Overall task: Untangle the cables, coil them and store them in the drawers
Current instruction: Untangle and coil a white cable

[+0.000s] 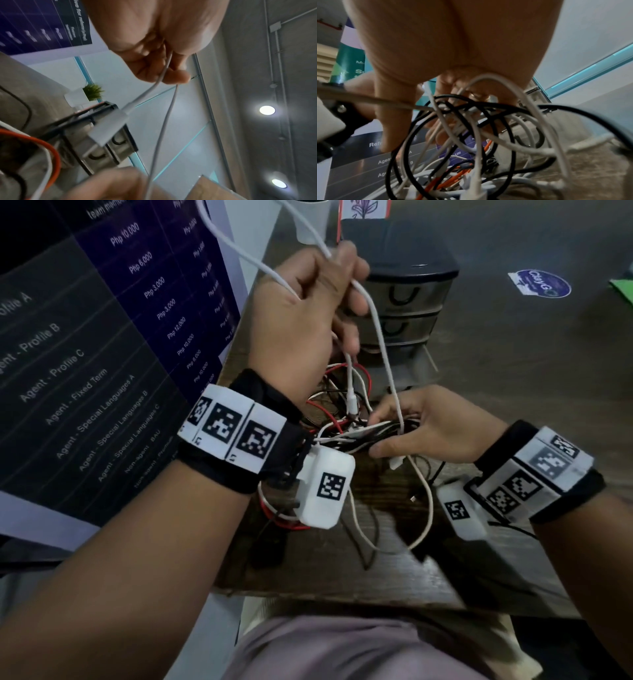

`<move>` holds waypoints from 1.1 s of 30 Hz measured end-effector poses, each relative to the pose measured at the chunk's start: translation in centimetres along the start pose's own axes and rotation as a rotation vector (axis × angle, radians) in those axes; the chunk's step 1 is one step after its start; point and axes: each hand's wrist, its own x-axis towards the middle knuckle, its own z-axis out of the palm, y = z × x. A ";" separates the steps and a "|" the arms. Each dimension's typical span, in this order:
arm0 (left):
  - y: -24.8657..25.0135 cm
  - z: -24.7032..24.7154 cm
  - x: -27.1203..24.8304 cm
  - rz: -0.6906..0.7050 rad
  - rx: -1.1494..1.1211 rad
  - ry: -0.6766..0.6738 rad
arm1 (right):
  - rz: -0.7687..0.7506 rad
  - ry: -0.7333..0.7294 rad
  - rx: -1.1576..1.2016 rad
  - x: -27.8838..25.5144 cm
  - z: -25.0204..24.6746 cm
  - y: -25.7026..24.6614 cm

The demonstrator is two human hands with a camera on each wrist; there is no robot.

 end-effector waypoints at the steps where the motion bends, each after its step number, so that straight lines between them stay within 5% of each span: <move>1: -0.1 -0.3 0.1 0.000 -0.001 0.034 | -0.014 0.003 -0.020 0.0 -0.1 0.1; 5: -2.0 -1.9 0.8 -0.069 0.129 0.133 | -0.068 0.029 0.098 -0.2 -0.5 0.4; 10: -4.2 -3.8 1.2 -0.333 0.445 0.121 | -0.148 0.296 0.102 -0.8 -1.2 0.3; 14: -4.1 -4.1 1.1 -0.391 0.704 0.128 | -0.180 0.457 0.050 -0.9 -1.7 0.4; 19: -2.0 -1.5 -0.8 -0.099 0.831 -0.193 | -0.227 0.509 0.086 -0.8 -1.8 -0.2; 23: -2.5 0.5 -2.5 -0.168 0.829 -0.650 | -0.303 0.542 0.105 -0.5 -1.7 -1.0; 33: -5.3 0.0 -2.4 -0.161 0.820 -0.561 | -0.581 0.776 0.178 -1.8 -3.6 -4.7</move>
